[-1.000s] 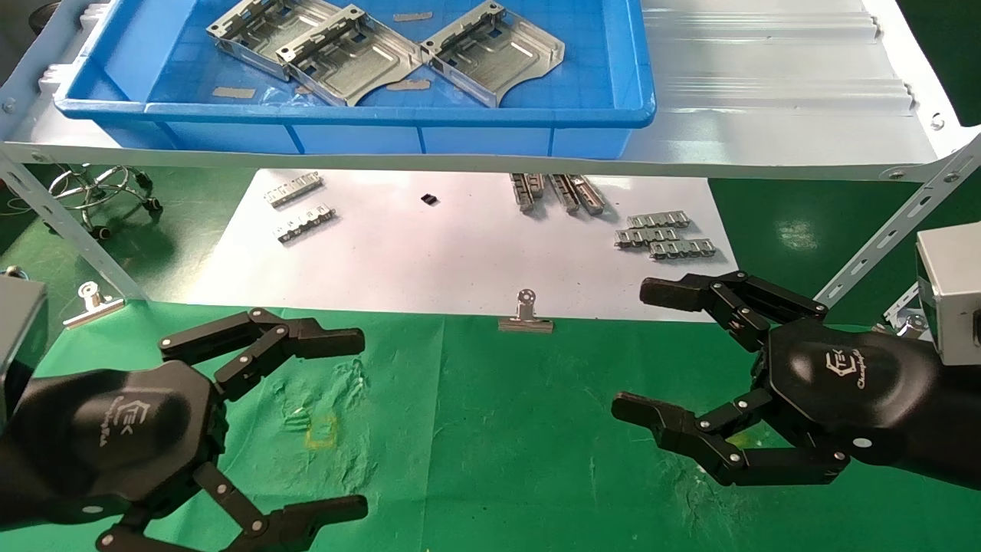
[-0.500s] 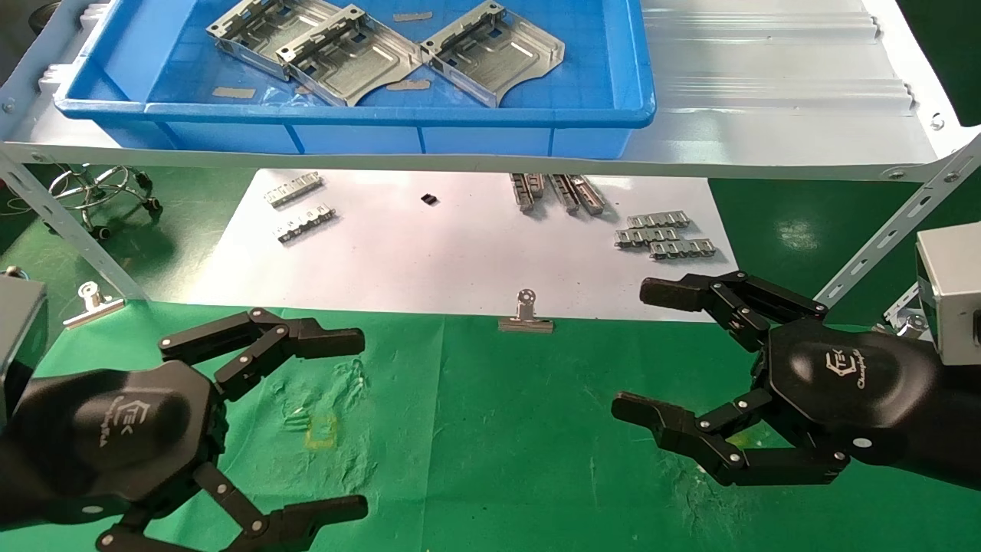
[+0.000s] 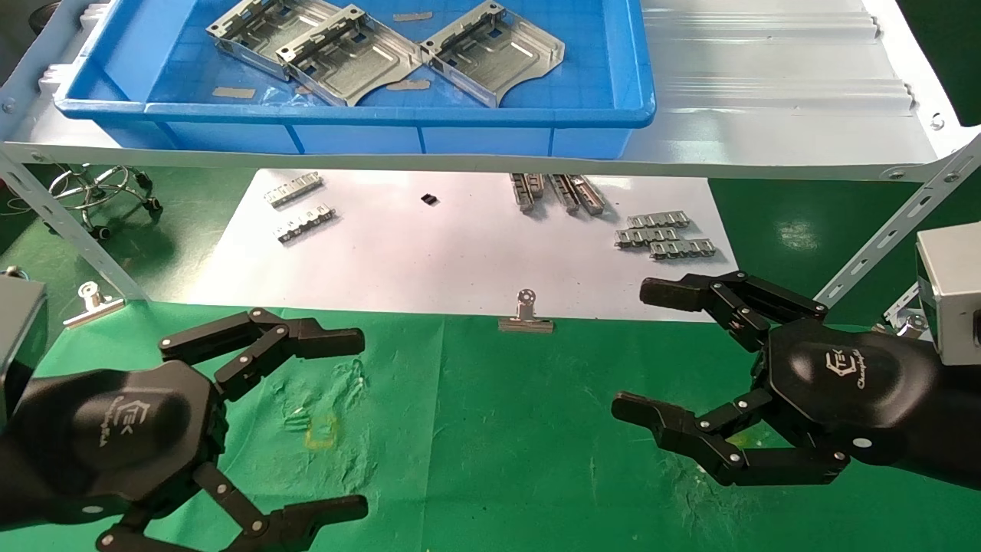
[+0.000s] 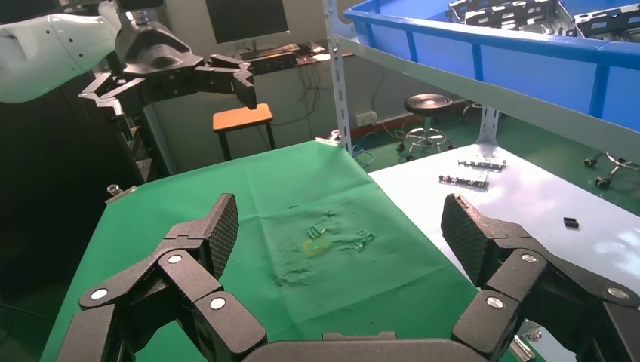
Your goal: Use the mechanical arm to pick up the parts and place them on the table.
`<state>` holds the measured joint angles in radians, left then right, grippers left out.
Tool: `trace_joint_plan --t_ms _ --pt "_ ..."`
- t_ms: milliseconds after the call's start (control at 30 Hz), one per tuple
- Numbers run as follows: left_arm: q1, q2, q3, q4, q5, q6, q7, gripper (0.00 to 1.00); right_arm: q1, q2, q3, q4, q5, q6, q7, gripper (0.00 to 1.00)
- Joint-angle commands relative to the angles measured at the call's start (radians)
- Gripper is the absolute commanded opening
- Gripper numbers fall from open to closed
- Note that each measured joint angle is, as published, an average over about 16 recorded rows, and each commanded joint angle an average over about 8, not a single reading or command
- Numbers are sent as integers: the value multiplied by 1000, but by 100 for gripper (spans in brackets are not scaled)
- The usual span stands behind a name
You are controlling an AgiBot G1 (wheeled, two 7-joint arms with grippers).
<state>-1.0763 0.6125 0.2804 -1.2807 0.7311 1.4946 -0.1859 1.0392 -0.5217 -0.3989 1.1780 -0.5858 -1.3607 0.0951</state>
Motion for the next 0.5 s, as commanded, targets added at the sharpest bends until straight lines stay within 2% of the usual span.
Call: trace_joint_plan --t_ms 33,67,500 --pt "0 0 0 0 0 0 0 100 0 0 0 0 0 0 0 12" --pt "0 0 0 0 0 0 0 100 0 0 0 0 0 0 0 0" --pt "0 34 -10 44 15 -85 17 100 0 0 0 0 0 0 0 0"
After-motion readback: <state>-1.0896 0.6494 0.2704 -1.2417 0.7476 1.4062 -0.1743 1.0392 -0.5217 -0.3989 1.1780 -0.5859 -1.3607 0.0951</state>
